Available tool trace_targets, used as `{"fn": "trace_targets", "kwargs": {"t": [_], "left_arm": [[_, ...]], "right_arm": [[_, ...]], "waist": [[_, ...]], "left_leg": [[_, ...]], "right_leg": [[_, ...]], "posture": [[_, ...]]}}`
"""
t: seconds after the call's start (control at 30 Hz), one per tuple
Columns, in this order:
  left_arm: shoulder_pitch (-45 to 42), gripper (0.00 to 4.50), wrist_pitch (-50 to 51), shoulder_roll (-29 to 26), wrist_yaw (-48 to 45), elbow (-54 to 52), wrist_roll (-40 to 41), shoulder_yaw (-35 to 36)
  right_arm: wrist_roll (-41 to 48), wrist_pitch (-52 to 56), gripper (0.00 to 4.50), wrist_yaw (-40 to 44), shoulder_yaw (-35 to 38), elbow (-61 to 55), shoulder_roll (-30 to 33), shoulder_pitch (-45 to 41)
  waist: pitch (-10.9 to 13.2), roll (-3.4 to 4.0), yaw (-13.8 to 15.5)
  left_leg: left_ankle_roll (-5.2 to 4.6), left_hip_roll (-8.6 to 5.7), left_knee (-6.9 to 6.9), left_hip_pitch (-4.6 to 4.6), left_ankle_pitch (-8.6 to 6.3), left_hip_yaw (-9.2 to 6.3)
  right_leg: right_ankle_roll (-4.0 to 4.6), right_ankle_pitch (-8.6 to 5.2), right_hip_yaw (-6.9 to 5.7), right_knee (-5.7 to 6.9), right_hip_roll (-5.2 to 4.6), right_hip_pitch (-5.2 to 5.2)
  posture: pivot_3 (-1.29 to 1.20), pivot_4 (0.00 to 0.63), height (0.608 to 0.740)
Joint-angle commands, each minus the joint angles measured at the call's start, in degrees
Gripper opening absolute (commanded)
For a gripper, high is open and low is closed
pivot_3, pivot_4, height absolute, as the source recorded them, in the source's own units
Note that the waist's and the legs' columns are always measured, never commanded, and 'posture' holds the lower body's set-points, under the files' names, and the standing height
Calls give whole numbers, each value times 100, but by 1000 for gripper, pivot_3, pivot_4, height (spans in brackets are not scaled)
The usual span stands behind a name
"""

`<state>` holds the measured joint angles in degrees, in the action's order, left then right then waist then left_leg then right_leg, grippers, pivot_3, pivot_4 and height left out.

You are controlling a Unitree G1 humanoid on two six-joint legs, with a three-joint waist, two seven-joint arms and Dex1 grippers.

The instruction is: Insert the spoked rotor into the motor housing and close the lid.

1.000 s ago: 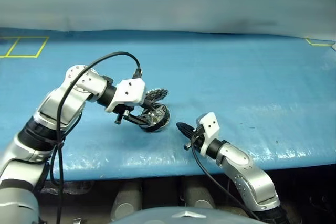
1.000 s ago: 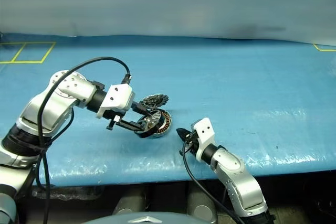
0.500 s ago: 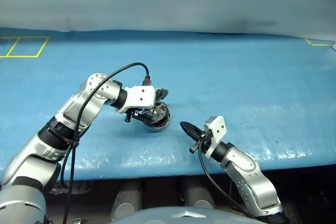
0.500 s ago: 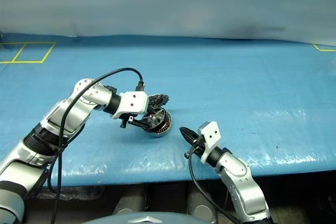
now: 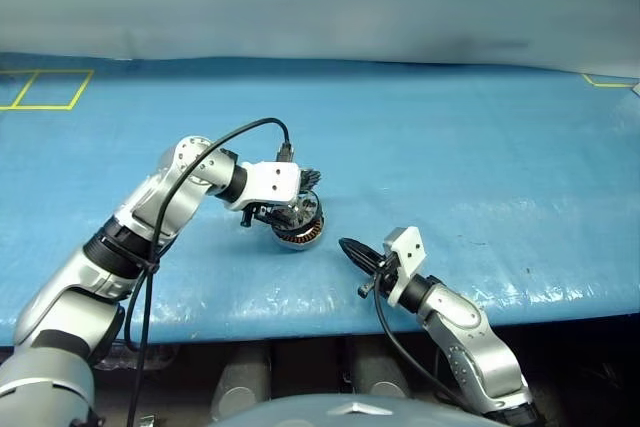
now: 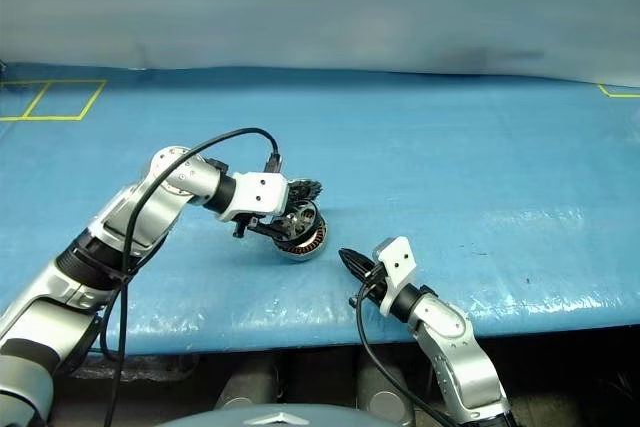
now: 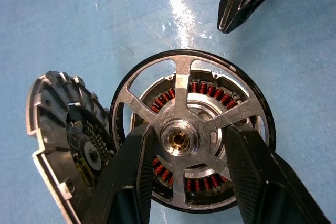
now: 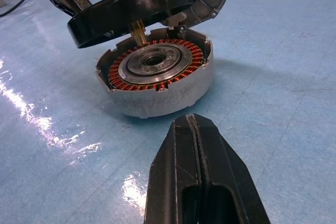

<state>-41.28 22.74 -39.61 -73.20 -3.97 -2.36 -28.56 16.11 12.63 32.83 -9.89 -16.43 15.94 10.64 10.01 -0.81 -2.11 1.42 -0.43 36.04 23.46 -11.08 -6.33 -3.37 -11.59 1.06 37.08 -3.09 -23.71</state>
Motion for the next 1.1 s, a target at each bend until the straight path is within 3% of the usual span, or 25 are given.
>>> {"fn": "trace_targets", "kwargs": {"t": [0.03,1.1], "left_arm": [[-151,1726,-111,-16,-75,8,-96,37],[-215,1726,-397,136,-94,484,-434,-5]], "right_arm": [[0,-101,0,-24,-27,-122,-41,15],[-134,-41,0,-238,-87,-78,-87,45]], "waist": [[0,0,0],[0,0,0]], "left_leg": [[0,0,0,0,0,0],[0,0,0,1,0,0]], "right_leg": [[0,0,0,0,0,0],[0,0,0,0,0,0]], "posture": [[0,150,740],[0,150,740]]}}
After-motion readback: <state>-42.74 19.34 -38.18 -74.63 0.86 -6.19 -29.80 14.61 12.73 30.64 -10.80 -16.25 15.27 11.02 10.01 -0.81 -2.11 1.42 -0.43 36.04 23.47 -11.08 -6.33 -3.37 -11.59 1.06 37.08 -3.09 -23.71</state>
